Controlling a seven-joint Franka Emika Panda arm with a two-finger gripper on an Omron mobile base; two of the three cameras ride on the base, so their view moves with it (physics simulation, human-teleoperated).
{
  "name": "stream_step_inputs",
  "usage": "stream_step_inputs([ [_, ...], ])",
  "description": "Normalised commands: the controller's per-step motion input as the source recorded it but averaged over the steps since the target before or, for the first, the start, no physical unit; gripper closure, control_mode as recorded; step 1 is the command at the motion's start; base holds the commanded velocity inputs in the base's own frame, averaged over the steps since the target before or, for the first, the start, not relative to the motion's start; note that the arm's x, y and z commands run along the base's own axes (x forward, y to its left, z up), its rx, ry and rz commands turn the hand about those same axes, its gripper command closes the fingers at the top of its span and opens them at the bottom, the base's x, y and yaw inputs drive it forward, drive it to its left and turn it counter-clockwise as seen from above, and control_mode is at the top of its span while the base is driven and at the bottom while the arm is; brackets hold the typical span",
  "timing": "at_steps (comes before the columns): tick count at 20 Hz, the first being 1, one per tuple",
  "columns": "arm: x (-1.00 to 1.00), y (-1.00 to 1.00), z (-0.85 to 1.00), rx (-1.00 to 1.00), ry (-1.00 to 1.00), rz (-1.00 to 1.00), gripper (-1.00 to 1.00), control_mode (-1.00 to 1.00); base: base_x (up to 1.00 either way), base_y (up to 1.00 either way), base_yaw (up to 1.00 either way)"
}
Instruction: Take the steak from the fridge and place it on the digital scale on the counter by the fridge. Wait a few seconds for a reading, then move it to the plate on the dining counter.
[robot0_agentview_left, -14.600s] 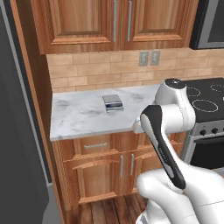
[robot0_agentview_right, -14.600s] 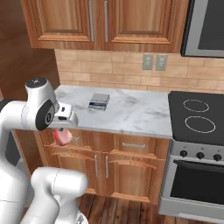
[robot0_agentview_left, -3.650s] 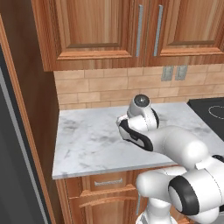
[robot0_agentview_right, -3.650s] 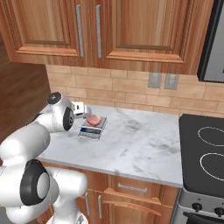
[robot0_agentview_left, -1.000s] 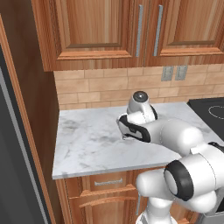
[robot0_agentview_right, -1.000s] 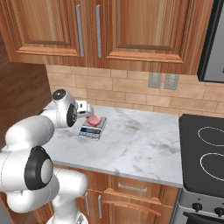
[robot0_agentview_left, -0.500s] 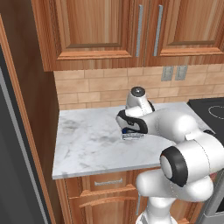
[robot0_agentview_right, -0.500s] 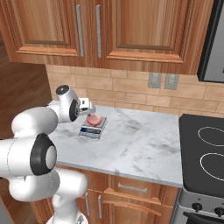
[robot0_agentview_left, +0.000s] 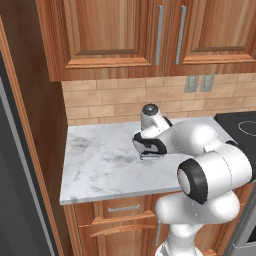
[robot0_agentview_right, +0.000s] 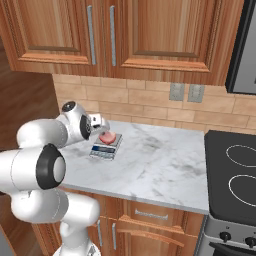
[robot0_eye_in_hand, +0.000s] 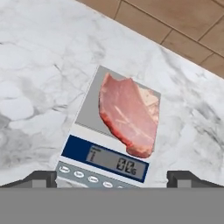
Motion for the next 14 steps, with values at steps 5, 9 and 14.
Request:
stream_step_inputs([
  [5, 0.15, -0.04, -0.15, -0.06, 0.01, 0.0, -1.0, -1.0, 0.0, 0.0, 0.0],
  [9, 0.24, -0.04, -0.15, -0.02, 0.03, 0.0, -1.0, -1.0, 0.0, 0.0, 0.0],
  [14, 0.26, -0.06, -0.24, 0.0, 0.05, 0.0, -1.0, -1.0, 0.0, 0.0, 0.0],
])
